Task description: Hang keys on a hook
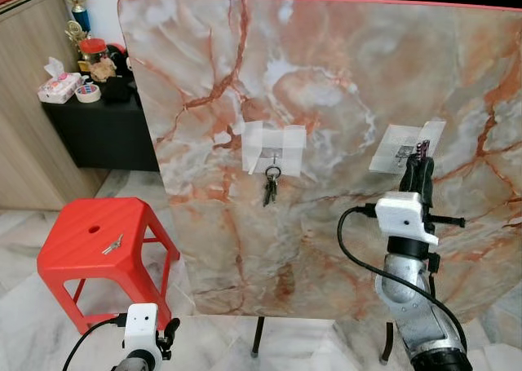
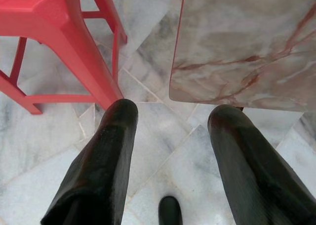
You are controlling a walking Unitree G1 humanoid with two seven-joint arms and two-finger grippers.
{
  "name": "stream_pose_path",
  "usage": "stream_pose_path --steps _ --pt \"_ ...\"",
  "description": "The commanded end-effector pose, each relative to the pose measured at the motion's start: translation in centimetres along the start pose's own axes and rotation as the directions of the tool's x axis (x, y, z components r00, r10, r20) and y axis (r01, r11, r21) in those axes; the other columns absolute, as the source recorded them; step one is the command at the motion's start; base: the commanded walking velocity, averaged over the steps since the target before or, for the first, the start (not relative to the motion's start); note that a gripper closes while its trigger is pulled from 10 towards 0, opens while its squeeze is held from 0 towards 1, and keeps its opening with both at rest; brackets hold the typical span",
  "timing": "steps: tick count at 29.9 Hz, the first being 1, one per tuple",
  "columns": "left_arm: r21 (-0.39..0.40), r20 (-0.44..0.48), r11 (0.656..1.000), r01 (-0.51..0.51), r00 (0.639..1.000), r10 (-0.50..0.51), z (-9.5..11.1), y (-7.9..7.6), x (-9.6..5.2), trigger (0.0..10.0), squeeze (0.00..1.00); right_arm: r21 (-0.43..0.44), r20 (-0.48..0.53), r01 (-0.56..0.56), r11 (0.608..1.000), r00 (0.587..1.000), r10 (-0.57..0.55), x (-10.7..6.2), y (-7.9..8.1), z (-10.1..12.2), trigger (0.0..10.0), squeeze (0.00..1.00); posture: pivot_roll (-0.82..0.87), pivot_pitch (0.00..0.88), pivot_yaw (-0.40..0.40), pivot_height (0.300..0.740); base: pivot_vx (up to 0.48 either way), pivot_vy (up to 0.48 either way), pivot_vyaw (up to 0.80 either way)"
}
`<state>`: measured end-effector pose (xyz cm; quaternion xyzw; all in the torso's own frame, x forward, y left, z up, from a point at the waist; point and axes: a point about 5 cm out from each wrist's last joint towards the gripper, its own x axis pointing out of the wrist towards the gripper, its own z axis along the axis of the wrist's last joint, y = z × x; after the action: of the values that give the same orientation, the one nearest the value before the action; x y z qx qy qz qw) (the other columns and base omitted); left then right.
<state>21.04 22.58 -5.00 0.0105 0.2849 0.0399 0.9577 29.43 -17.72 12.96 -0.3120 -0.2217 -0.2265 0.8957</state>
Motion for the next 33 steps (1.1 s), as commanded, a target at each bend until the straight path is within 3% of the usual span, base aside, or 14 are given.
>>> stream_pose_path --steps 1,10,33 --pt "-0.014 -0.007 1.0 -0.004 1.0 0.004 -0.2 0.1 -0.1 10.0 0.0 -0.025 0.033 0.018 1.0 0.999 -0.017 0.4 -0.3 0.4 10.0 0.0 0.07 0.0 -0.054 0.74 0.0 0.0 0.0" --pt "-0.015 -0.005 1.0 -0.004 1.0 0.004 -0.2 0.1 -0.1 10.0 0.0 -0.094 -0.024 -0.031 0.995 0.999 0.029 -0.7 0.6 -1.0 10.0 0.0 0.07 0.0 -0.055 0.74 0.0 0.0 0.0" --pt "-0.016 0.002 1.0 -0.001 1.0 0.001 -0.1 -0.1 0.0 10.0 0.0 -0.118 -0.059 -0.041 0.992 0.998 0.034 0.0 1.1 -1.6 10.0 0.0 0.07 0.0 -0.056 0.74 0.0 0.0 0.0"
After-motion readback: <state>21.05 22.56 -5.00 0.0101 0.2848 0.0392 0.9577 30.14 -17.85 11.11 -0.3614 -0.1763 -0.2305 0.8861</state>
